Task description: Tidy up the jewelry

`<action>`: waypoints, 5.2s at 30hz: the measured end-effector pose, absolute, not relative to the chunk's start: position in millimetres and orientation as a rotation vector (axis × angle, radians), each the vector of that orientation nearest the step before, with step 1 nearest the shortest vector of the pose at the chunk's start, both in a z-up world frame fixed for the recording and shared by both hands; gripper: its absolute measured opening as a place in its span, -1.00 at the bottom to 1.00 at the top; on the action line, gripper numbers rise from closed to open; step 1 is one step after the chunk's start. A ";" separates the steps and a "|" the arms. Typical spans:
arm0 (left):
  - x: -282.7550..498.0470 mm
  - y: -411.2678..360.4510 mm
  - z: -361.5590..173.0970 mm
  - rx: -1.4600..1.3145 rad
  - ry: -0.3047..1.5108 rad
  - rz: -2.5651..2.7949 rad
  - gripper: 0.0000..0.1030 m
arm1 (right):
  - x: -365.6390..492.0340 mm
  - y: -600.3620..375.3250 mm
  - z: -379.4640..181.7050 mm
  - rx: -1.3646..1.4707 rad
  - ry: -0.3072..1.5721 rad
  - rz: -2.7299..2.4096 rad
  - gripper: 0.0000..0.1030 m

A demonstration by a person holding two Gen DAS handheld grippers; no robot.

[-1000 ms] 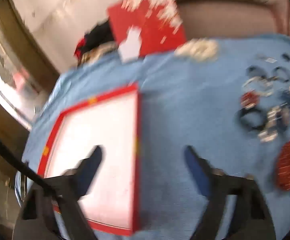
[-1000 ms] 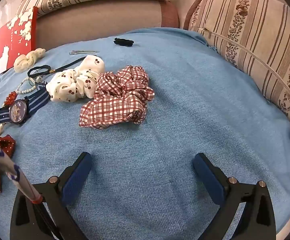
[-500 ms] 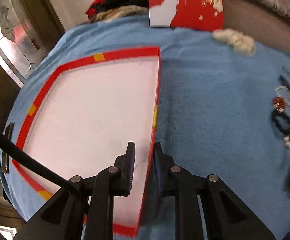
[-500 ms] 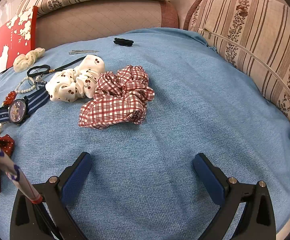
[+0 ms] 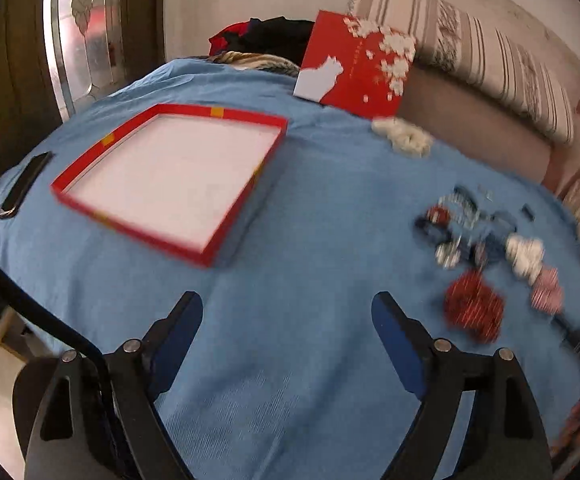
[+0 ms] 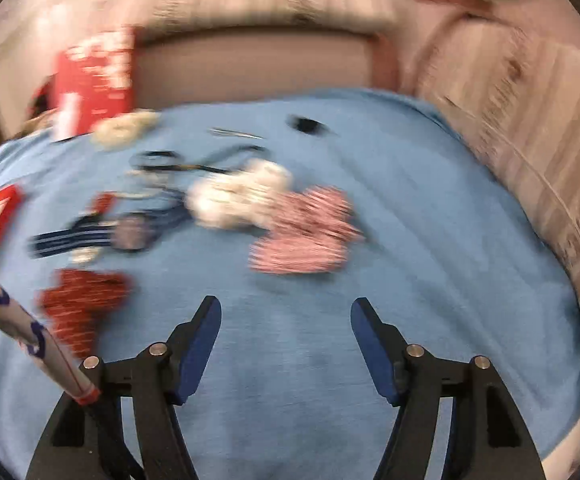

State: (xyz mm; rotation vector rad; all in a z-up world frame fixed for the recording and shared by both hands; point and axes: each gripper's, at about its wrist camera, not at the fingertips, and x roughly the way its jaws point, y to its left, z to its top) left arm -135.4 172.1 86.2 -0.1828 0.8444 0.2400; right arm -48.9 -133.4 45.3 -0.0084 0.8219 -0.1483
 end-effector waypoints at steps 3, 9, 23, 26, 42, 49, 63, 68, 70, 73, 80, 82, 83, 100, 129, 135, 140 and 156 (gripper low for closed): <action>-155.6 165.1 67.5 -0.144 0.867 0.248 0.66 | -37.2 -102.0 50.9 0.013 0.871 0.003 0.15; -178.1 175.7 67.6 -0.099 0.834 0.247 0.66 | 0.6 -37.9 9.2 0.114 1.043 0.178 -0.24; -148.3 182.7 85.8 -0.109 0.846 0.183 0.72 | -66.1 -81.0 42.0 0.140 0.871 0.108 0.30; -142.7 168.9 88.5 -0.078 0.843 0.141 0.79 | -83.6 -129.3 44.5 0.181 0.859 0.006 0.31; -72.0 131.3 78.0 -0.054 0.942 -0.046 0.79 | -34.2 -216.5 47.6 0.204 0.849 -0.111 0.33; -36.8 135.2 59.0 -0.070 1.001 -0.090 0.79 | -0.4 -208.7 33.9 0.176 0.885 -0.107 0.38; -21.7 108.3 29.0 -0.056 1.095 -0.173 -0.70 | 14.3 -203.3 21.1 0.216 0.933 -0.103 -0.75; -38.2 127.3 57.1 -0.119 1.052 -0.166 -0.71 | -18.1 -193.9 44.6 0.220 0.887 -0.072 -0.76; -49.6 140.5 74.3 -0.137 1.014 -0.147 -0.71 | -31.4 -187.0 55.1 0.214 0.871 -0.052 -0.76; -62.1 159.1 94.9 -0.159 0.964 -0.126 -0.71 | -46.6 -172.0 70.8 0.197 0.846 -0.015 -0.76; -66.3 222.8 127.1 -0.206 0.879 -0.012 -0.70 | -56.8 -102.0 97.1 0.120 0.834 0.160 -0.76; -61.2 241.3 129.6 -0.227 0.867 0.024 -0.70 | -53.8 -75.5 100.8 0.096 0.842 0.214 -0.76; -56.7 252.6 130.7 -0.238 0.860 0.042 -0.70 | -52.2 -63.1 102.6 0.083 0.844 0.239 -0.76; 50.7 410.3 105.5 -0.297 0.842 0.295 -0.70 | 47.4 180.2 91.5 -0.032 0.899 0.550 -0.76; 52.7 441.6 106.5 -0.455 0.741 0.319 -0.02 | 74.7 205.2 64.5 -0.166 0.893 0.462 -0.05; 22.1 385.7 116.1 -0.389 0.727 0.215 0.00 | 13.6 123.9 68.8 -0.188 0.882 0.350 0.00; -7.5 326.0 105.4 -0.357 0.781 0.136 0.02 | -27.3 41.1 66.5 -0.147 0.919 0.229 0.02; -75.7 174.2 91.1 -0.169 0.986 -0.024 0.02 | -91.1 -113.6 48.1 0.051 0.911 0.029 0.07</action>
